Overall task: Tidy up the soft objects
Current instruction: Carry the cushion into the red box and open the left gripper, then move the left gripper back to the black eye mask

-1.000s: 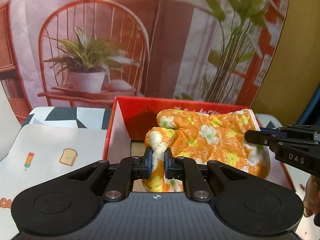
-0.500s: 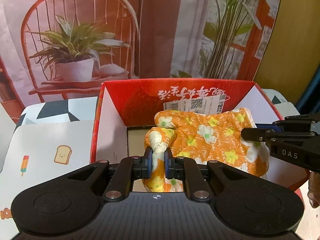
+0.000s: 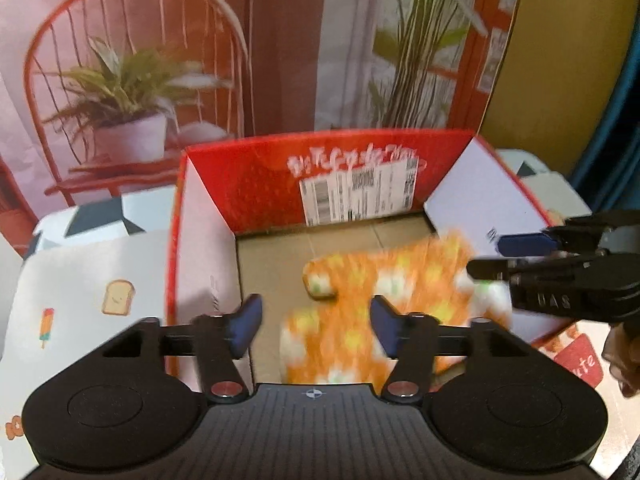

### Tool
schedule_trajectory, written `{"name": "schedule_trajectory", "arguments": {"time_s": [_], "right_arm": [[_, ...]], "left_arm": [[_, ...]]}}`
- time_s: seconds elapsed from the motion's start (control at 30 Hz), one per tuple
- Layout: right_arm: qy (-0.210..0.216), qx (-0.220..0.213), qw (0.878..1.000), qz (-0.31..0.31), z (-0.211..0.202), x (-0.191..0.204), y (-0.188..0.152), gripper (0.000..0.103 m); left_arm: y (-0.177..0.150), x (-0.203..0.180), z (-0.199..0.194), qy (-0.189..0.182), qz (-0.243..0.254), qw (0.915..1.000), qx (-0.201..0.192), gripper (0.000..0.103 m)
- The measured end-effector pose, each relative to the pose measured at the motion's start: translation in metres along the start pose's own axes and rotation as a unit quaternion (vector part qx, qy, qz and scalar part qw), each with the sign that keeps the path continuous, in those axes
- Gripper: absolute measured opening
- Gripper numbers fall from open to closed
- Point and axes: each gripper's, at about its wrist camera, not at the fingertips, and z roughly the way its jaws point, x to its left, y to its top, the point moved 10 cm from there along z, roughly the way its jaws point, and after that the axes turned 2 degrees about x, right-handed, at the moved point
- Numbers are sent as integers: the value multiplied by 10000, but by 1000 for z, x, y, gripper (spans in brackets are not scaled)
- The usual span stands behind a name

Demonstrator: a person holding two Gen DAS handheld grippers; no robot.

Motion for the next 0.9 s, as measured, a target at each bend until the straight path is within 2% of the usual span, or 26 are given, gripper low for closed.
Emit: {"name": "schedule_trajectory", "arguments": {"time_s": [0.03,0.07,0.3,0.4,0.53,0.7,0.8,0.9], "right_arm": [[-11,-62,10000,31,-7,0,-2,44],[5,-173,9998,63,-15,1,-3,48],[399,-1240,9914,158,-86,12,-22,49],[460,-1573,9864,87,-110,20,-41,51],[603,-1594,9852,190,-124,25,-73,51],[747,-1296,9880,386,-121,31,-115,51],[681,-1123,9908,327,-115,37,-139,51],[722,-879,9929,357,-107,43,-162,51]], "left_arm": [[0,0,-7,-2,19,10000,-72,64],[-1,1,-16,-15,47,9999,-162,64],[-32,8,-72,77,87,9968,-793,64],[-56,7,-85,78,47,9961,-876,64],[-92,13,-89,-102,-471,9966,-671,63],[-123,17,-82,-264,-1075,9930,-422,59],[-139,10,-76,-412,-1260,9909,-237,58],[-154,5,-70,-408,-1306,9906,-99,58]]}}
